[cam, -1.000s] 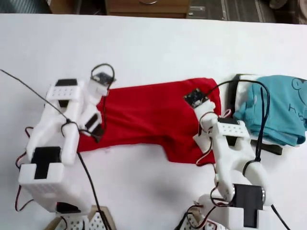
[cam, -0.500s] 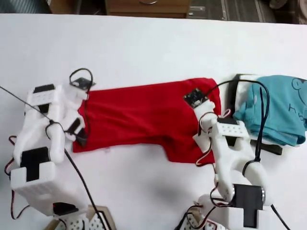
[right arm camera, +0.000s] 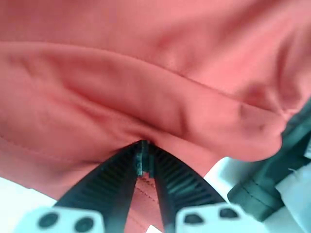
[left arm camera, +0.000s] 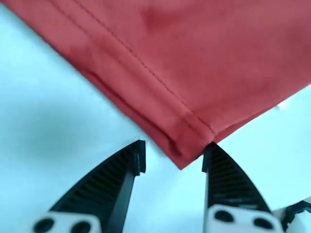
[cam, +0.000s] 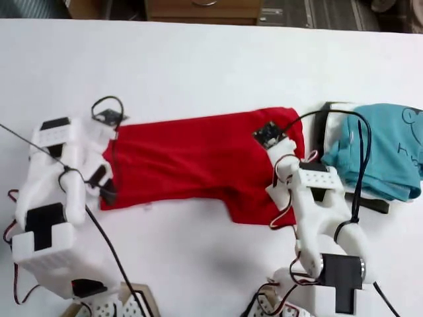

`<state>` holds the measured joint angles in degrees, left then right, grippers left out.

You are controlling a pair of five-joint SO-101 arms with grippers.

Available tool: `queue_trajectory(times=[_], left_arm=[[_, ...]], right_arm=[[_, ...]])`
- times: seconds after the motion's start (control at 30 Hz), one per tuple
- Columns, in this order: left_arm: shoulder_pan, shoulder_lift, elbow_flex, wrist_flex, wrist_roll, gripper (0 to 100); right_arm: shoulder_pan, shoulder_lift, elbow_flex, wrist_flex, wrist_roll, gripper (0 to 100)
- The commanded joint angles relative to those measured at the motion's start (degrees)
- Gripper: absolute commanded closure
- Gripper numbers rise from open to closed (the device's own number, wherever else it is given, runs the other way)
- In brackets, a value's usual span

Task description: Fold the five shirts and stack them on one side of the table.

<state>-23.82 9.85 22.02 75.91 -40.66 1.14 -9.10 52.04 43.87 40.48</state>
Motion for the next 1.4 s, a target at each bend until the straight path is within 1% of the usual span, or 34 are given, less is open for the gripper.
queue_trajectory(times=[0.0,0.13,0.23,0.3,0.43,0.5,0.57,0.7,0.77,0.87,0.93,1.07,1.13,1.23,1.37], left_arm=[[-3.34,-3.34,-0.48,-0.62,-2.11,79],[-5.27,-3.43,0.04,-0.18,-2.46,79],[-4.84,-3.96,-2.33,3.43,-1.93,79],[-2.99,-3.96,-6.99,7.56,-0.35,79],[2.02,-3.87,-21.05,17.49,3.96,78],[3.60,-3.60,-27.82,20.66,4.66,78],[4.75,-3.25,-32.57,21.27,5.54,78],[8.26,-0.88,-33.10,18.02,7.47,78],[8.97,2.73,-32.13,15.38,9.49,78],[8.88,8.97,-30.99,10.64,12.75,78],[8.88,13.01,-30.73,8.88,13.80,78],[9.05,19.69,-30.81,5.80,13.89,78],[9.05,22.33,-31.08,4.48,13.89,79],[8.97,25.41,-31.08,2.99,13.89,79],[8.88,26.99,-31.43,2.11,13.89,79]], right_arm=[[-0.57,-1.01,-0.09,-1.19,-0.35,97.8],[-0.57,-1.01,-0.09,-1.19,-0.44,97.8],[-0.66,-1.27,-0.09,-0.75,-0.53,97.8],[-0.75,-1.89,-0.62,1.19,-1.49,97.8],[-0.84,-6.99,-3.08,8.40,-4.31,97.8],[-2.77,-9.45,-2.81,10.33,-3.96,97.8],[-6.20,-11.21,-2.02,13.05,-3.87,97.8],[-16.40,-11.30,1.23,15.08,-3.87,97.8],[-19.47,-11.30,2.99,14.55,-3.96,97.8],[-20.88,-11.30,4.92,11.74,-4.22,97.8],[-20.97,-11.30,5.54,11.30,-4.13,97.8],[-21.23,-11.47,5.98,11.82,-3.87,97.8],[-22.73,-11.74,6.15,12.00,-2.90,97.8],[-25.36,-12.00,5.36,14.64,0.53,97.8],[-26.59,-16.40,3.87,19.47,1.67,97.7]])
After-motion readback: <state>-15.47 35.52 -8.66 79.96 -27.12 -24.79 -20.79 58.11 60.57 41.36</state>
